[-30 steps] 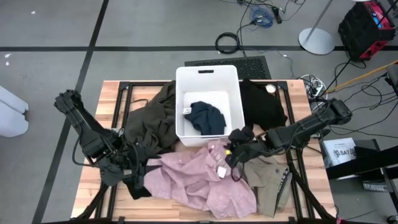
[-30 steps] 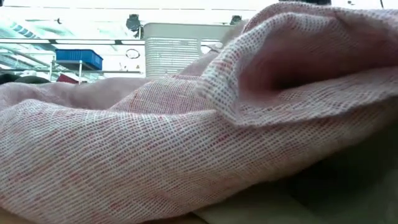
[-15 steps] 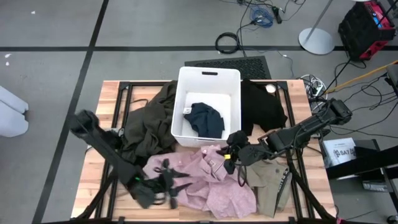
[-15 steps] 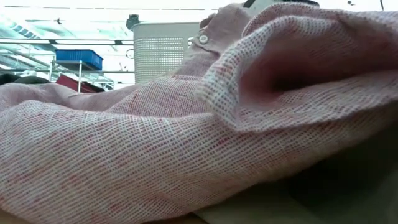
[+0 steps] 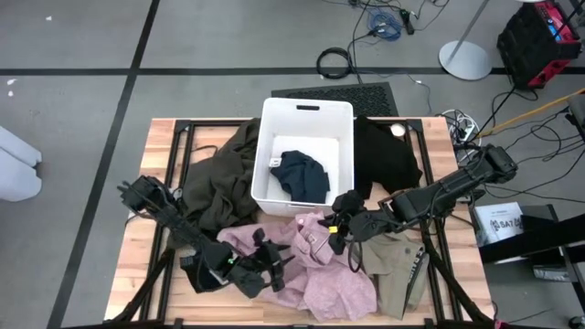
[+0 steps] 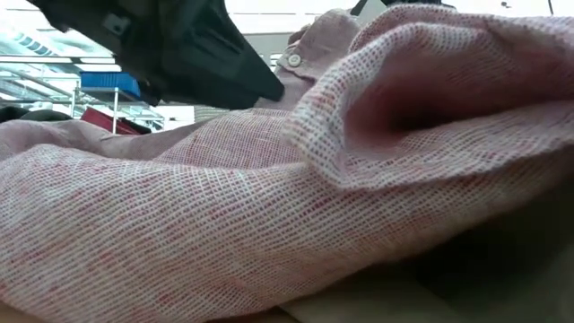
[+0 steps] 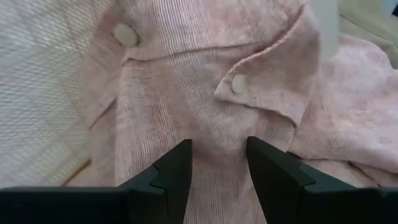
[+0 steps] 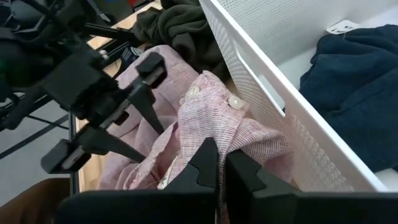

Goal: Sort clothes
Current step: Put the pink shirt into the white laundry bin

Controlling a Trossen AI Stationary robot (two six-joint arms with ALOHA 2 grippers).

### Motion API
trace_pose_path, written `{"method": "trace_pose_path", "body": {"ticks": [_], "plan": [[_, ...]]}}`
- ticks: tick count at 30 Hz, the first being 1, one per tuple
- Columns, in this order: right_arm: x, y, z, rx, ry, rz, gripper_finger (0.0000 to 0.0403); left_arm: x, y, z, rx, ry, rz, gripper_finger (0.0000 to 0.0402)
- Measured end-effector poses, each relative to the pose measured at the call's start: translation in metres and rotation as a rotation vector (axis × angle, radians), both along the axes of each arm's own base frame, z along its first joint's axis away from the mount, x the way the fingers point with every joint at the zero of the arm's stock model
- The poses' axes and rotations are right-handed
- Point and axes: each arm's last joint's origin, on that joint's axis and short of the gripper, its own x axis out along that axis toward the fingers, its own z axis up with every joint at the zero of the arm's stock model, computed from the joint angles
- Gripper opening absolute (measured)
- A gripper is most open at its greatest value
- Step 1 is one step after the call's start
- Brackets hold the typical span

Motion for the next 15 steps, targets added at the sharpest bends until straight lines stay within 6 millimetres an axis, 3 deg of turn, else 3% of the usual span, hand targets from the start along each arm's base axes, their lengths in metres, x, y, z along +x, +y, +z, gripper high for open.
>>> {"method": "trace_pose_path", "body": {"ticks": [9, 11, 15], "plan": [[0.001, -0.002, 0.001, -0.006, -0.006, 0.005, 0.0000, 0.019, 0.015, -0.014, -0.155, 0.050, -0.059, 0.0156], [0.002, -0.002, 0.001, -0.010, -0.005, 0.005, 0.0000, 0.021, 0.020, -0.015, -0.183, 0.058, -0.051, 0.0129], [0.002, -0.002, 0.001, -0.033, -0.004, 0.021, 0.0000, 0.020, 0.017, -0.006, -0.151, 0.030, -0.093, 0.0022]]}}
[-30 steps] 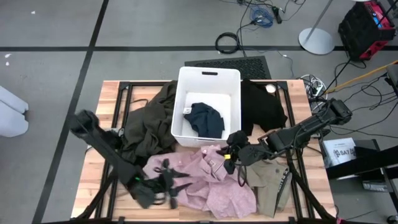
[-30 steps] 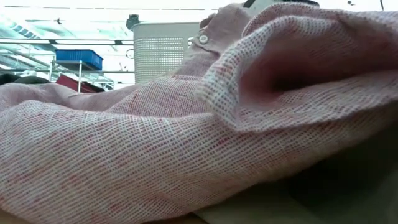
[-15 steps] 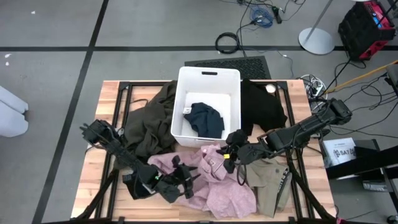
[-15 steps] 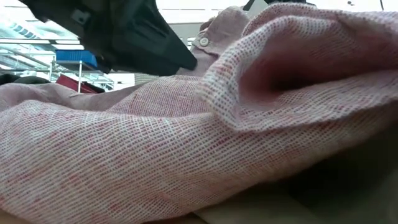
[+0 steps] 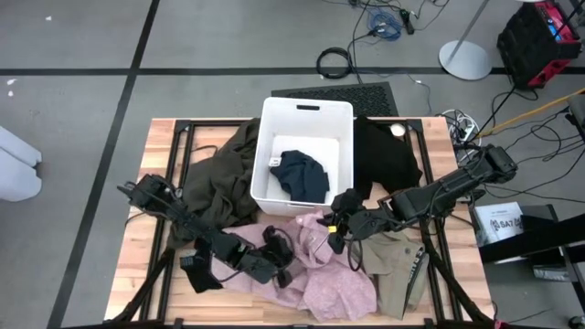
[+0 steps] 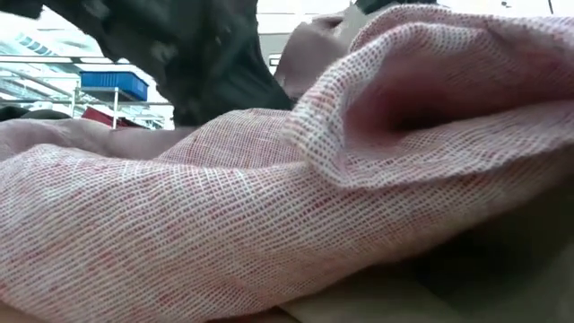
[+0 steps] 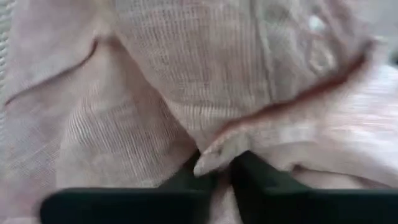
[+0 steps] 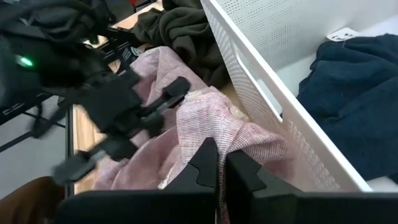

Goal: Sort clothes
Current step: Put the pink shirt into the white laundry bin

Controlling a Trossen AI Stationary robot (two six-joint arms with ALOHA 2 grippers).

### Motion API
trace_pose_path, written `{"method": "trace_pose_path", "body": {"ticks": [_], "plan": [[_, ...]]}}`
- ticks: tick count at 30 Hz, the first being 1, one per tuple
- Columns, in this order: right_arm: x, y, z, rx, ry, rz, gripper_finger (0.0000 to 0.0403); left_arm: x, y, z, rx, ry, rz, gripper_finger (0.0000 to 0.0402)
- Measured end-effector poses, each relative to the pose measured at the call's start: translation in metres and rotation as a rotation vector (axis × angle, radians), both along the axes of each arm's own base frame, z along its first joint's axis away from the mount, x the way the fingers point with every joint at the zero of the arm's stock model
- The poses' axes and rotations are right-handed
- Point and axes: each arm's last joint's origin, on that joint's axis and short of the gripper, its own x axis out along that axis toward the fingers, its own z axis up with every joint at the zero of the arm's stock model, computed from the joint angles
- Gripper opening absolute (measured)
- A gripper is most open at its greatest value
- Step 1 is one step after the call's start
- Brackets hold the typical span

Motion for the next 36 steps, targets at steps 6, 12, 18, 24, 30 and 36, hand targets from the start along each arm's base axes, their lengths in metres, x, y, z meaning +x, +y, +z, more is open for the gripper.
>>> {"method": "trace_pose_path", "body": {"ticks": [6, 12, 18, 24, 30, 36], "plan": [[0.000, 0.006, 0.002, 0.017, -0.015, 0.059, 0.0017, -0.006, -0.007, 0.023, 0.026, -0.047, -0.112, 0.0007], [0.001, 0.023, 0.013, -0.002, -0.134, 0.192, 0.0070, -0.022, -0.004, 0.071, -0.044, -0.098, -0.307, 0.0006], [0.000, 0.035, 0.019, 0.013, -0.189, 0.318, 0.0134, -0.052, 0.006, 0.121, -0.116, -0.142, -0.434, 0.0006], [-0.001, 0.033, 0.018, -0.013, -0.172, 0.321, 0.0186, -0.073, 0.021, 0.156, -0.105, -0.230, -0.425, 0.0005], [-0.004, 0.036, 0.012, 0.031, -0.092, 0.415, 0.0206, -0.090, 0.020, 0.170, -0.180, -0.247, -0.491, 0.0005], [-0.003, 0.039, 0.016, 0.025, -0.141, 0.457, 0.0208, -0.099, 0.022, 0.165, -0.191, -0.153, -0.448, 0.0005]]}}
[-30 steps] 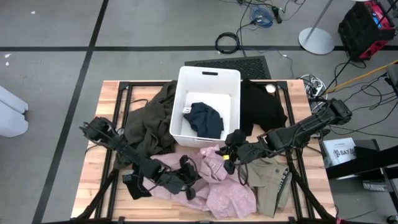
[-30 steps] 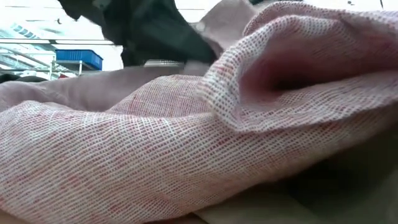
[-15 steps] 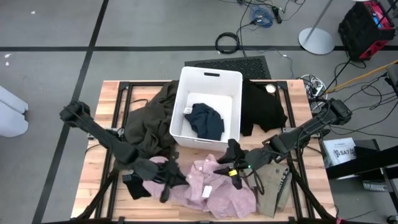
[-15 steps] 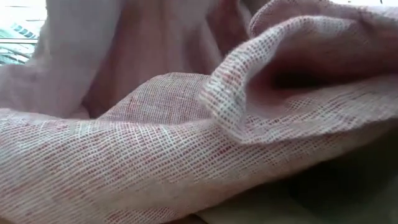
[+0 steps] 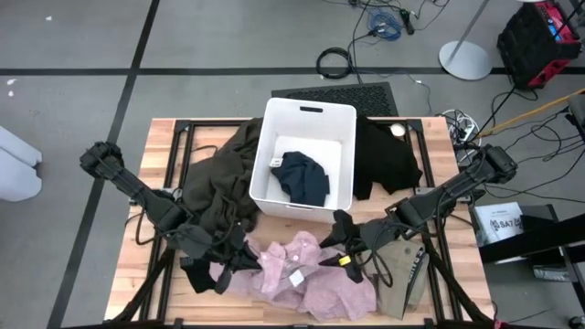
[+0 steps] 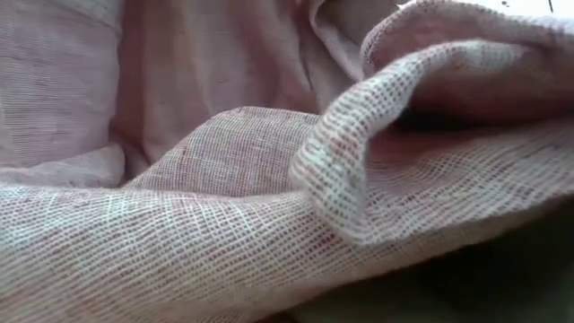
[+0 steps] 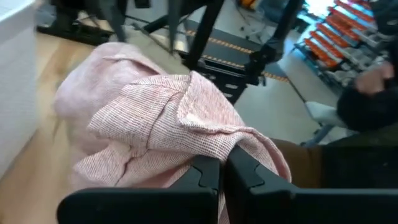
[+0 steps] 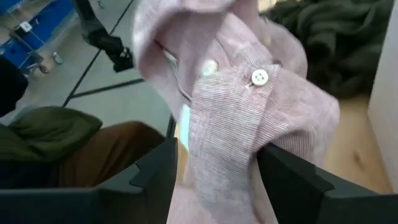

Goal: Sort clothes
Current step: Put the pink shirt into the white laundry bin

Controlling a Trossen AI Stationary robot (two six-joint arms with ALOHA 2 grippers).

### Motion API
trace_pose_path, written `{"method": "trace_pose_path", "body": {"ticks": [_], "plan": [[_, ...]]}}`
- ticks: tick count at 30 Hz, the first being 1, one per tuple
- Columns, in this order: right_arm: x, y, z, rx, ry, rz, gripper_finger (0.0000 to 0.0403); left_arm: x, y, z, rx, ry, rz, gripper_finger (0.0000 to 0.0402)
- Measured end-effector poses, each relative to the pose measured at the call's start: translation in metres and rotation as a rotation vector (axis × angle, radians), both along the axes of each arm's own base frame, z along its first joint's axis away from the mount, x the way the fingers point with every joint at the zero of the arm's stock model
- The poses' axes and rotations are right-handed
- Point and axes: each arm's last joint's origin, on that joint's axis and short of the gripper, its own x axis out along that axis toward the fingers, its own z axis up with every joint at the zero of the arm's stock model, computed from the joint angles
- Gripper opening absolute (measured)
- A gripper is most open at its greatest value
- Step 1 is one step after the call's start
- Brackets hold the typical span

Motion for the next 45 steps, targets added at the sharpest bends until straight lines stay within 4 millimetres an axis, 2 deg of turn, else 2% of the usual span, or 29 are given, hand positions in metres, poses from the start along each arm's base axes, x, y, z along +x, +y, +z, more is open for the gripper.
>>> {"method": "trace_pose_path", "body": {"ticks": [6, 12, 16, 21, 25, 30, 36, 45], "plan": [[-0.002, -0.003, 0.006, -0.085, -0.059, -0.032, 0.0208, 0.000, 0.005, -0.004, 0.018, 0.047, 0.051, 0.0006], [-0.017, 0.000, 0.021, -0.251, -0.162, -0.148, 0.0208, 0.001, 0.015, -0.004, 0.016, 0.071, 0.106, 0.0007], [-0.032, 0.012, 0.027, -0.353, -0.212, -0.225, 0.0208, -0.003, 0.019, -0.001, 0.015, 0.066, 0.117, 0.0007], [-0.043, 0.037, 0.022, -0.281, -0.199, -0.070, 0.0208, -0.006, 0.022, 0.004, 0.012, 0.049, 0.134, 0.0008], [-0.034, 0.047, 0.005, -0.271, -0.142, -0.045, 0.0208, -0.007, 0.023, 0.005, 0.025, 0.036, 0.160, 0.0008], [-0.011, 0.054, -0.033, -0.337, -0.050, -0.119, 0.0208, -0.006, 0.025, 0.005, 0.051, 0.025, 0.199, 0.0008], [0.005, 0.069, -0.070, -0.359, 0.005, -0.132, 0.0208, -0.006, 0.026, 0.004, 0.070, 0.033, 0.213, 0.0008], [0.019, 0.070, -0.113, -0.531, 0.033, -0.304, 0.0208, -0.006, 0.026, 0.004, 0.072, 0.034, 0.215, 0.0008]]}}
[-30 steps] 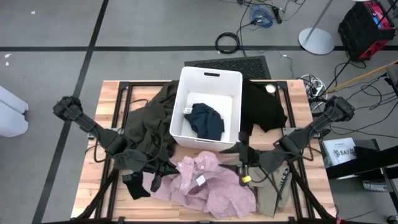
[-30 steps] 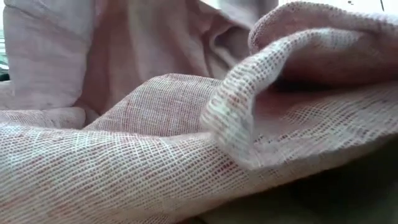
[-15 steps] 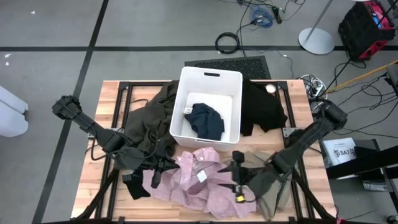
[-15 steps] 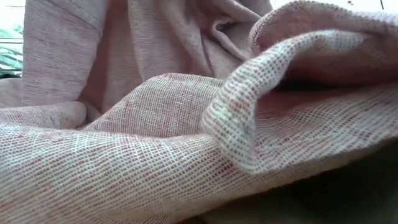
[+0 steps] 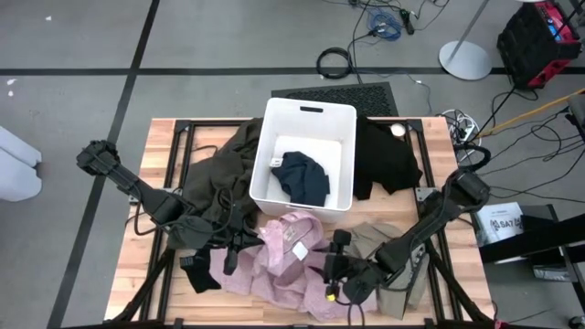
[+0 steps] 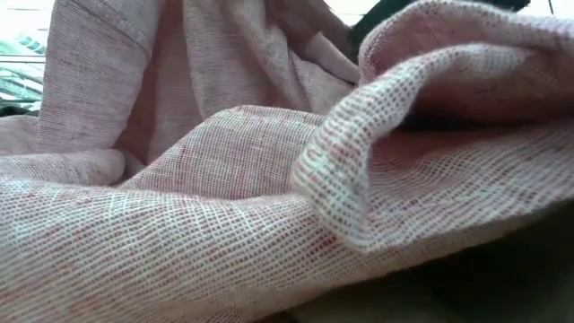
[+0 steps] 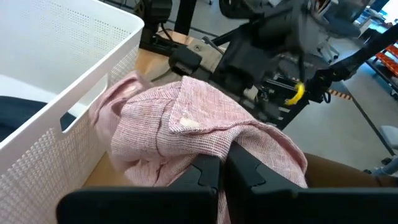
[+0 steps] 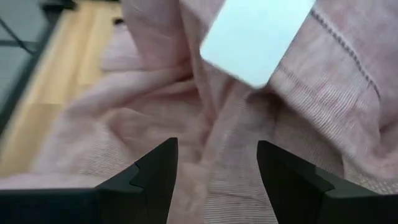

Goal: Sort clothes
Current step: Put the pink shirt into the white laundry bin

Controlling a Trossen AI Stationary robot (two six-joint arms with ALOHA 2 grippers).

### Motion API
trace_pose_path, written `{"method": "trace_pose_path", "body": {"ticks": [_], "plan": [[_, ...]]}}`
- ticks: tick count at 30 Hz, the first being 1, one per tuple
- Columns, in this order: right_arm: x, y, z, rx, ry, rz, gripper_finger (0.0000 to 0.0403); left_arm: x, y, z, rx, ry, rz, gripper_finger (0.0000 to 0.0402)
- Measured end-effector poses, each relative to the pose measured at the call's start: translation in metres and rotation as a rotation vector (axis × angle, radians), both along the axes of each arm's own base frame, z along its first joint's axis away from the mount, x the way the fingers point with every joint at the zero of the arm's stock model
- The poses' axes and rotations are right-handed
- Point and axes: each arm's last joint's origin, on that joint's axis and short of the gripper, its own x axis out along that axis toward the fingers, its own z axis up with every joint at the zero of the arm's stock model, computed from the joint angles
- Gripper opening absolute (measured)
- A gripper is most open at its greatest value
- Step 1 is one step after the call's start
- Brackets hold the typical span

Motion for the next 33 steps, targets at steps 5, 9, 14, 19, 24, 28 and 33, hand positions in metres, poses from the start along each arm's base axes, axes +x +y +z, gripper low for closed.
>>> {"method": "trace_pose_path", "body": {"ticks": [5, 9, 14, 19, 24, 28, 33], "plan": [[0.002, 0.000, -0.012, -0.061, -0.012, -0.064, 0.0207, 0.000, 0.000, 0.000, 0.000, 0.000, 0.000, 0.0009], [0.003, -0.001, -0.012, -0.085, -0.027, -0.093, 0.0192, 0.000, 0.000, 0.000, 0.000, 0.000, 0.000, 0.0009], [0.005, -0.004, -0.013, -0.068, -0.029, -0.112, 0.0153, 0.000, 0.000, 0.000, 0.002, -0.001, 0.006, 0.0009], [0.007, -0.008, -0.017, -0.060, -0.020, -0.133, 0.0119, 0.000, 0.000, 0.000, 0.003, -0.002, 0.009, 0.0009], [0.011, -0.014, -0.018, -0.047, -0.018, -0.162, 0.0046, 0.000, 0.000, 0.000, 0.003, -0.002, 0.009, 0.0009], [0.013, -0.017, -0.019, -0.032, -0.003, -0.158, 0.0007, 0.000, 0.000, 0.000, 0.003, -0.002, 0.008, 0.0009], [0.012, -0.017, -0.018, -0.033, 0.006, -0.154, 0.0001, -0.001, -0.002, 0.000, -0.025, 0.017, -0.071, 0.0016]]}}
